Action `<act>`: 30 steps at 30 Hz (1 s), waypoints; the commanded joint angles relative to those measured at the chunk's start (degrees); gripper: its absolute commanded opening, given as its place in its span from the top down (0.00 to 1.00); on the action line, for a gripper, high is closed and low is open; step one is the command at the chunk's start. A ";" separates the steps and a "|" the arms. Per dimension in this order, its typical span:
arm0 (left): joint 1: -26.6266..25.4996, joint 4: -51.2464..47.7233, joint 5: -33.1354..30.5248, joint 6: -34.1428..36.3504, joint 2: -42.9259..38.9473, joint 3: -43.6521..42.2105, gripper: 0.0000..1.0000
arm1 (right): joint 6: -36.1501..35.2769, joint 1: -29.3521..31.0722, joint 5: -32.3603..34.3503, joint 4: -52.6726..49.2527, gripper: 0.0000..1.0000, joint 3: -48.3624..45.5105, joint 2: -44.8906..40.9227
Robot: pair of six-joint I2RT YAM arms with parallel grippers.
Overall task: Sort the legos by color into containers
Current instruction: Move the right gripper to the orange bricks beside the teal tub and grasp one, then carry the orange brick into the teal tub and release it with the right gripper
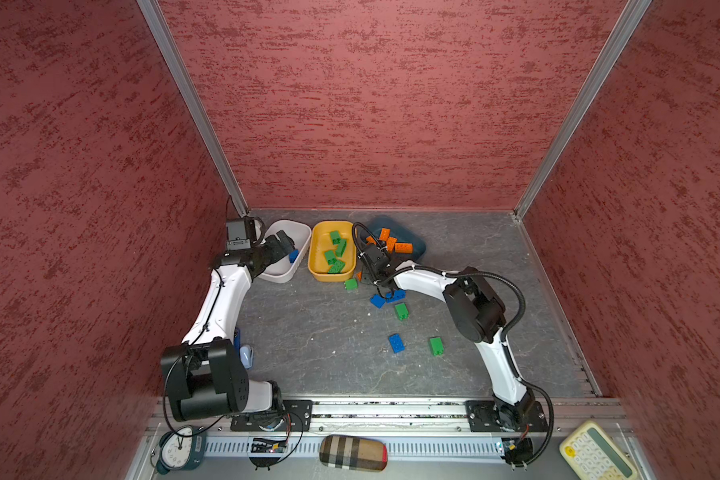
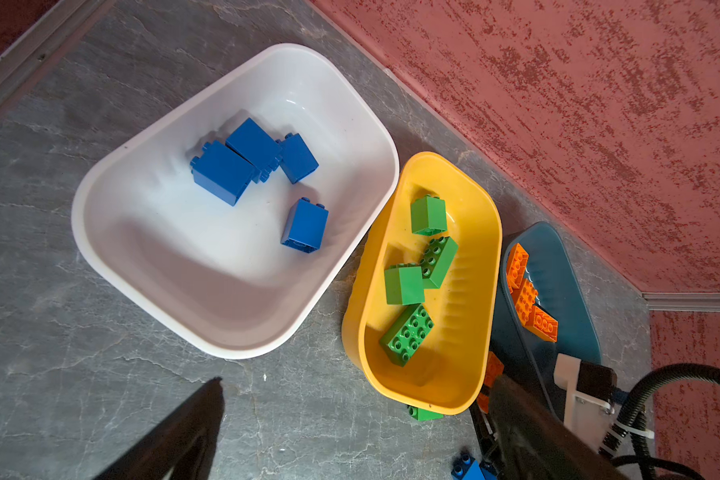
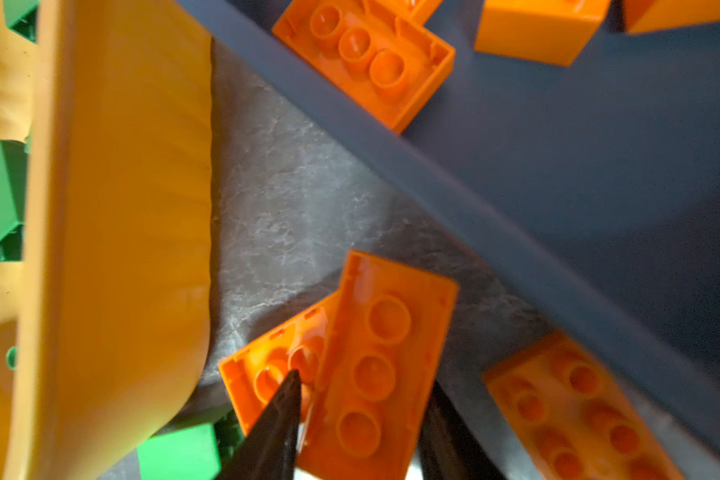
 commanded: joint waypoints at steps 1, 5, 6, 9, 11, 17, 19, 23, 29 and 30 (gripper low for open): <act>0.81 0.61 0.74 0.60 0.61 0.43 0.00 | -0.92 0.08 0.57 1.10 0.60 -2.77 -3.42; 0.94 0.58 1.38 0.40 0.15 0.53 0.00 | -2.16 0.06 0.87 3.24 0.62 -5.95 -6.26; 0.94 0.56 1.68 0.33 0.04 0.45 0.01 | -2.55 0.04 0.56 4.25 0.62 -6.93 -6.92; 0.93 0.57 1.74 0.31 -0.15 0.43 0.01 | -3.39 0.08 -0.37 6.36 0.63 -8.80 -7.98; 0.93 0.68 1.74 0.31 -0.03 0.43 0.00 | -3.69 0.08 -0.98 6.74 0.64 -9.33 -8.17; 0.94 0.48 2.00 0.22 1.09 0.60 0.01 | -6.46 0.25 -3.07 10.88 0.63 -12.67 -10.88; 0.94 0.61 2.10 0.22 1.12 0.52 0.01 | -8.22 0.24 -4.38 14.34 0.64 -15.23 -13.28; 0.94 0.83 2.46 0.22 0.68 0.44 0.01 | -16.64 0.18 -8.87 19.03 0.64 -18.94 -17.88; 0.93 0.86 2.73 0.43 0.96 0.52 0.01 | -24.55 -1.87 -12.57 22.72 0.65 -21.02 -23.17; 0.92 1.05 2.89 0.49 0.87 0.52 0.01 | -24.67 -2.55 -12.46 23.72 0.65 -21.26 -23.60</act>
